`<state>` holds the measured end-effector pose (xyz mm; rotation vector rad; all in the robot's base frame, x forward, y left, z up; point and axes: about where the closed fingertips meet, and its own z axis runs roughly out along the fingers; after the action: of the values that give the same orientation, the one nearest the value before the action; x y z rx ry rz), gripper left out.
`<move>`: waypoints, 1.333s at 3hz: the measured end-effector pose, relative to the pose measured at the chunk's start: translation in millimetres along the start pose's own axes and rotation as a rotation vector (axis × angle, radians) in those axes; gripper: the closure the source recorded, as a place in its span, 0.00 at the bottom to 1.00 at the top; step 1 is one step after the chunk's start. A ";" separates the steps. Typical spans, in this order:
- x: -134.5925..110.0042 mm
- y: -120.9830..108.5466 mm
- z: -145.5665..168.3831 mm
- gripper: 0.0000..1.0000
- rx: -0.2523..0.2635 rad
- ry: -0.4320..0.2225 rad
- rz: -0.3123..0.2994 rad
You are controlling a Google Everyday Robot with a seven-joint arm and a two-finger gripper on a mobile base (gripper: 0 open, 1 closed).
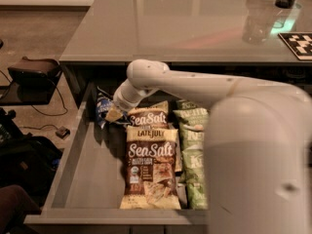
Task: Pick blue chip bag from top drawer and place on counter
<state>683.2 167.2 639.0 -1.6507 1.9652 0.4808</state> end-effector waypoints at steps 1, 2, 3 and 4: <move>-10.6 32.5 -74.3 1.00 0.046 -0.095 -0.141; -12.5 55.0 -132.4 1.00 0.091 -0.166 -0.230; 0.4 62.2 -186.4 1.00 0.157 -0.205 -0.233; 24.5 55.6 -242.1 1.00 0.201 -0.275 -0.193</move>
Offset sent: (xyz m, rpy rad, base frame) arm -0.1112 -0.0954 0.1690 0.1733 -0.3622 0.1900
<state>586.2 18.6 814.4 -1.5379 1.5840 0.3986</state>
